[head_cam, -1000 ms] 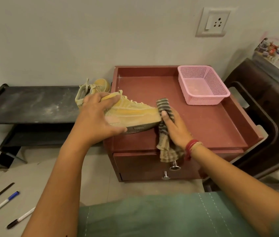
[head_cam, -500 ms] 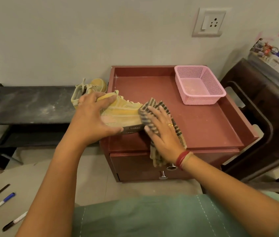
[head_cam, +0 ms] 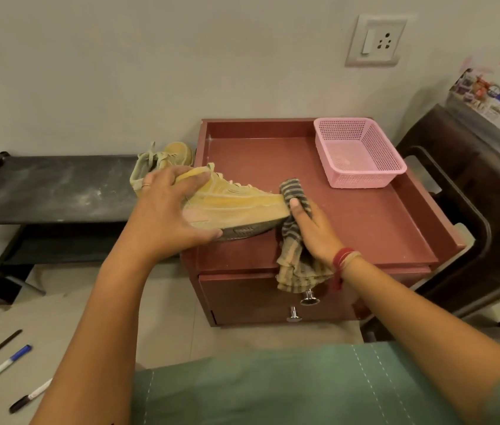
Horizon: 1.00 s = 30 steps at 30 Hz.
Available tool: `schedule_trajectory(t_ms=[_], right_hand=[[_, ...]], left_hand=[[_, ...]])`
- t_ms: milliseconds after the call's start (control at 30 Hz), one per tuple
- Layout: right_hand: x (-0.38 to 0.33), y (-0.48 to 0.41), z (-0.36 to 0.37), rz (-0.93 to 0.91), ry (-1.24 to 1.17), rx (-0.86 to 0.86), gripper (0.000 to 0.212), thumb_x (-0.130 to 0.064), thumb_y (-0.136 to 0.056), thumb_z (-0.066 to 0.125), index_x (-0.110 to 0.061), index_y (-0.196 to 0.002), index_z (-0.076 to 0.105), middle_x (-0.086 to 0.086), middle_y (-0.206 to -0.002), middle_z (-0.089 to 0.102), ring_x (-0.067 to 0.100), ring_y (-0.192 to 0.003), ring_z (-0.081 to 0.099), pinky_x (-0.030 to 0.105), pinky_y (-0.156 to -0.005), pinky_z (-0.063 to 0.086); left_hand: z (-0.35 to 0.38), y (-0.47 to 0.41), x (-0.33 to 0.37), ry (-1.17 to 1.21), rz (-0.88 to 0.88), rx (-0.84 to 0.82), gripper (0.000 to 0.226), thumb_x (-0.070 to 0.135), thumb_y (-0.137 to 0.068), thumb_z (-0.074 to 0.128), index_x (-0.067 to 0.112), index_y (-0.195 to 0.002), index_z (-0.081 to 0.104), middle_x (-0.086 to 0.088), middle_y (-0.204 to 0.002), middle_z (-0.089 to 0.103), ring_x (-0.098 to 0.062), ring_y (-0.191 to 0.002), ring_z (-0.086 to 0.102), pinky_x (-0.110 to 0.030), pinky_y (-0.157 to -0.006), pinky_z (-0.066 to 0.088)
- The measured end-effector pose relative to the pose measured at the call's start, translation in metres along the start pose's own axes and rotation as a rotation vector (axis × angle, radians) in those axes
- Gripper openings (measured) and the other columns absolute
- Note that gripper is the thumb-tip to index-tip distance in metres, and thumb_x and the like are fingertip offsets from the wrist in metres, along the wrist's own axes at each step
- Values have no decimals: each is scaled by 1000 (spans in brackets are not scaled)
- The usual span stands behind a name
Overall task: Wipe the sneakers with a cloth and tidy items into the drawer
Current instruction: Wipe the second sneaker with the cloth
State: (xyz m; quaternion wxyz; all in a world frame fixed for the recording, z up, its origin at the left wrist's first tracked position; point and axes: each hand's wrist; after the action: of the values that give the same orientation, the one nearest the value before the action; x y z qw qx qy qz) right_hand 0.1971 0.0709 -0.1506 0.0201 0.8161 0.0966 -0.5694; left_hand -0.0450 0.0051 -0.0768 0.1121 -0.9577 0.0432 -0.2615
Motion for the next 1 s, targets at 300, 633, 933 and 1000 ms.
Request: schedule_trajectory(t_ms=[300, 633, 933, 1000], right_hand=[[-54, 9, 17, -190, 139, 236, 64, -58, -89, 30, -11, -128, 51, 9, -131, 52, 22, -123, 46, 40, -107, 35], [-71, 28, 106, -706, 678, -79, 47, -43, -94, 39, -36, -140, 38, -2, -149, 36, 22, -143, 21, 51, -116, 10], [-1, -1, 12, -285, 423, -55, 53, -53, -94, 34, -23, -137, 43, -2, -143, 42, 15, -135, 35, 31, -111, 27], [-3, -11, -3, -39, 158, -35, 37, -46, -98, 38, -21, -120, 53, 1, -124, 56, 15, -117, 51, 20, -95, 40]], left_hand=[[-16, 11, -31, 191, -49, -117, 114, 45, -55, 84, 44, -147, 16, 20, -138, 21, -10, -131, 26, -34, -106, 30], [-18, 17, -38, 366, -63, -89, 122, 46, -51, 80, 33, -152, 13, 20, -141, 25, 3, -130, 30, -20, -106, 31], [-22, 12, -37, 315, -88, -100, 103, 20, -64, 87, 33, -146, 27, 19, -132, 29, -1, -121, 31, -24, -95, 34], [-21, 13, -36, 319, -89, -107, 103, 20, -65, 87, 34, -146, 25, 19, -132, 27, -3, -122, 31, -26, -98, 34]])
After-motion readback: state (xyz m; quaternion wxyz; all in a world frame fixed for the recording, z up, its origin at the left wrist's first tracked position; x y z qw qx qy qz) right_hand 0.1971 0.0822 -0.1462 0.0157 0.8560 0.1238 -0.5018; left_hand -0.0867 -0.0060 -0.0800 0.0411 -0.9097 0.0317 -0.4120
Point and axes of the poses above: each hand's wrist, its own y-axis away from the middle knuckle, its own z-axis out of the palm, x = y × z
